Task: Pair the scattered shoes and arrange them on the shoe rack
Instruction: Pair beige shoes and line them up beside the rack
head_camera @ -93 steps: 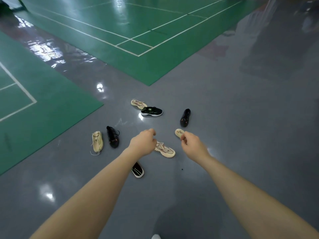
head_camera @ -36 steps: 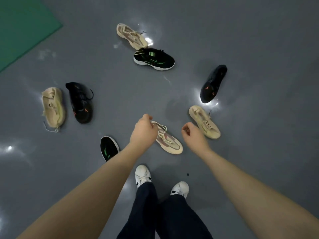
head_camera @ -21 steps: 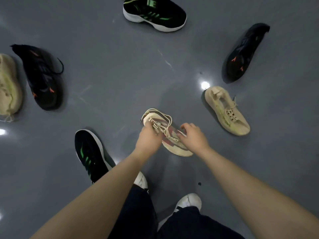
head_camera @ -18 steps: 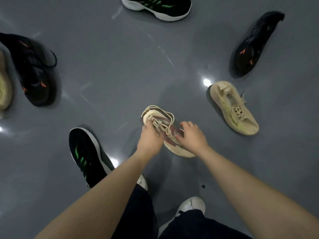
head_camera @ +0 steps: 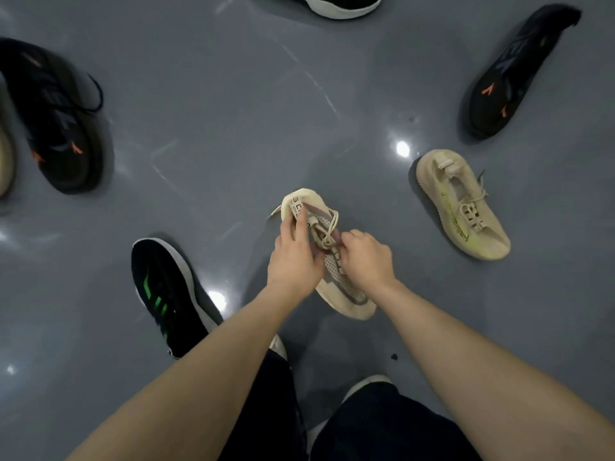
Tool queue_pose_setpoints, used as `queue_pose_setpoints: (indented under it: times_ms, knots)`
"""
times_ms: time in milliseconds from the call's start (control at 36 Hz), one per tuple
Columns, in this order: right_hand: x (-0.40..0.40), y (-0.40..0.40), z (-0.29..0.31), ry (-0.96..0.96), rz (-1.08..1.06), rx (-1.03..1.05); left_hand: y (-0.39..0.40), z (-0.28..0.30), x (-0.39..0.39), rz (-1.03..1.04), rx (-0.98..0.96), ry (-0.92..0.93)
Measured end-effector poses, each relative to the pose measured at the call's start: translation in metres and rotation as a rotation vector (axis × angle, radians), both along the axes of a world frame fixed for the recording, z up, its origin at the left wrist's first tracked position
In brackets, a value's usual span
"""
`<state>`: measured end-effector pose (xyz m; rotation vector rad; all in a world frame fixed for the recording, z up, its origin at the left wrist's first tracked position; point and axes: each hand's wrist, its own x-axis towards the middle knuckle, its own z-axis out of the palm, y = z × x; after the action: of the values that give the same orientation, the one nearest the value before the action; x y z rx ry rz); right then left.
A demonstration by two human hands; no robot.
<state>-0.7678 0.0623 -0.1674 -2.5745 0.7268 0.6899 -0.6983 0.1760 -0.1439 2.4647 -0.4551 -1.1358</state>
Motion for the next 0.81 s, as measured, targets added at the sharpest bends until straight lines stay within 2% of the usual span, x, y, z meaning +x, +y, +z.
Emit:
queue_pose_setpoints:
  times_ms: [111, 278, 417, 556, 806]
  knots:
    - [0.016, 0.007, 0.057, -0.093, -0.085, 0.005, -0.005, 0.054, 0.018, 0.006, 0.01, -0.092]
    - [0.058, 0.012, 0.165, -0.183, -0.101, -0.013, -0.005, 0.156, 0.054, 0.023, 0.003, -0.236]
    - [0.092, 0.014, 0.249, -0.268, -0.118, -0.047, 0.002, 0.234, 0.088, 0.091, -0.021, -0.268]
    - [0.123, 0.021, 0.329, -0.394, -0.134, -0.066, 0.011, 0.309, 0.125, 0.021, -0.039, -0.349]
    - [0.191, 0.024, 0.423, -0.538, -0.131, -0.09, 0.016, 0.4, 0.198, 0.012, -0.091, -0.416]
